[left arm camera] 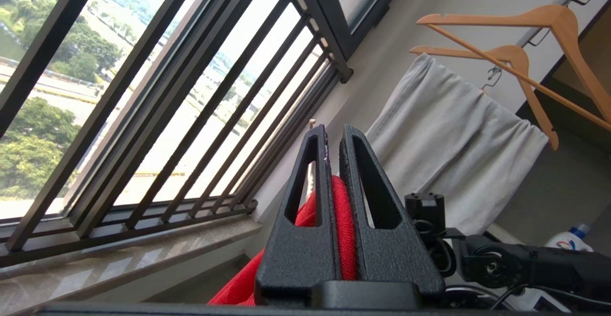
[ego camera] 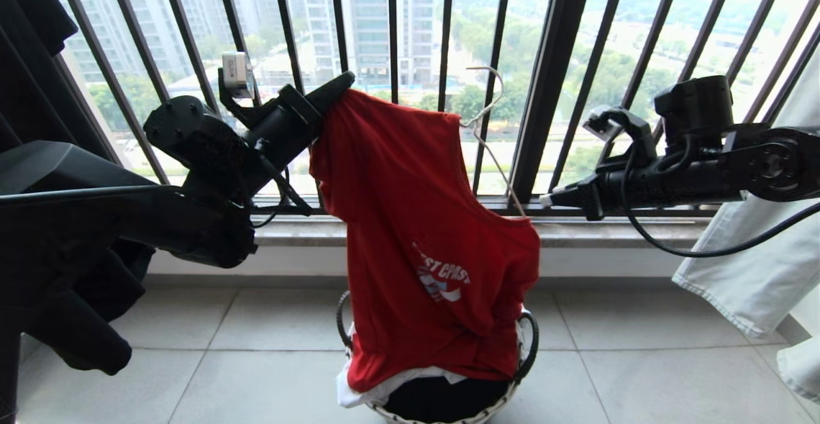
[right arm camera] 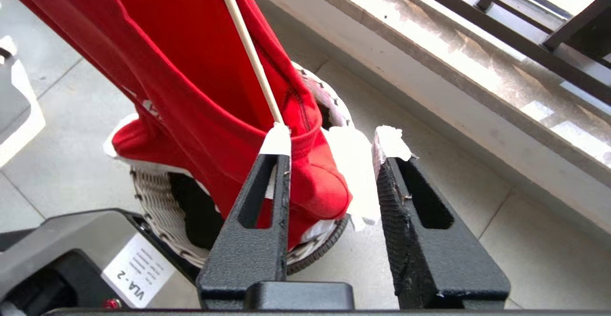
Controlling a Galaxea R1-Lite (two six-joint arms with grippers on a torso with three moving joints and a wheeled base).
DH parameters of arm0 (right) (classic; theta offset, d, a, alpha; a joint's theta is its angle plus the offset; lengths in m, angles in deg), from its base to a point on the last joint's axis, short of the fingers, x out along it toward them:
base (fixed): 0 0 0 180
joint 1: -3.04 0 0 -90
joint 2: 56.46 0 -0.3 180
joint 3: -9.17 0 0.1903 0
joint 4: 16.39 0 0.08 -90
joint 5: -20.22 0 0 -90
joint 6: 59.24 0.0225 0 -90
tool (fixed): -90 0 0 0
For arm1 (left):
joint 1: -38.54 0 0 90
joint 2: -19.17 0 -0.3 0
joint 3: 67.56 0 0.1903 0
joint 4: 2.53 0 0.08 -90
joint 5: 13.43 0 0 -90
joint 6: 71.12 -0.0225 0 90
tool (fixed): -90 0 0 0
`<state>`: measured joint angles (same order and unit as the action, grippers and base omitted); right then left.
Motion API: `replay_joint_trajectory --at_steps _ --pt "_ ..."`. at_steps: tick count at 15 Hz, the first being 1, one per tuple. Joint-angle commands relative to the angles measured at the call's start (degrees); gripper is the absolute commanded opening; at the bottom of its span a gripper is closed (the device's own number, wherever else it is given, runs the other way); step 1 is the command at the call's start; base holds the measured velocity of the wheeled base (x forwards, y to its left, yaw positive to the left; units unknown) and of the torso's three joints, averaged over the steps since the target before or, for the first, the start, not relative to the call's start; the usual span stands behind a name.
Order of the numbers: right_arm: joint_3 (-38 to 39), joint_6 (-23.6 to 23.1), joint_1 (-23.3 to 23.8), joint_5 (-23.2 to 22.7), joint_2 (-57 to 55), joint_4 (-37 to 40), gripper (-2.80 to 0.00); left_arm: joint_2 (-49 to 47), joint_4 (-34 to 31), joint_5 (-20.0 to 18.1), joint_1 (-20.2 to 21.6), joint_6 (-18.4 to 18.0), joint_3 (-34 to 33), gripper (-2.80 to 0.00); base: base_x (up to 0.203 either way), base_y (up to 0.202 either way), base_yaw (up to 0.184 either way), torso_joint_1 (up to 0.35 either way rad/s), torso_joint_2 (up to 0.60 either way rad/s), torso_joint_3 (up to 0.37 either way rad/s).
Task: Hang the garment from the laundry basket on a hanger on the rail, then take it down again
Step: Hang the clothes rack on the clothesline
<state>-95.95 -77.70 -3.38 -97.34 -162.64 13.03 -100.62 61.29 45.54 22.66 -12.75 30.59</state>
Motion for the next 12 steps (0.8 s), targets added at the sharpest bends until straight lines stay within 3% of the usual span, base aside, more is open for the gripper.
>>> replay_joint_trajectory --at_steps 1,5,8,12 --pt "-0.1 -5.4 1.4 -3.7 -4.2 0.2 0.00 0.5 0.5 -0.2 0.0 0.3 -0.3 -2.80 0.000 0.000 0.000 0.000 0.00 0.000" --pt "-2.2 -14.9 3.4 -12.0 -8.4 -0.5 0.00 1.2 0.5 -0.2 -0.2 0.3 -0.5 -2.80 0.000 0.000 0.000 0.000 0.00 0.000" --pt "-3.5 -17.4 4.2 -20.5 -8.5 -0.1 0.00 1.7 0.5 -0.2 -0.2 0.4 -0.8 -2.80 0.000 0.000 0.000 0.000 0.00 0.000" --pt "-3.6 -19.1 3.8 -24.7 -10.0 0.1 0.00 2.5 0.5 -0.2 -0.2 0.4 -1.2 -2.80 0.000 0.000 0.000 0.000 0.00 0.000"
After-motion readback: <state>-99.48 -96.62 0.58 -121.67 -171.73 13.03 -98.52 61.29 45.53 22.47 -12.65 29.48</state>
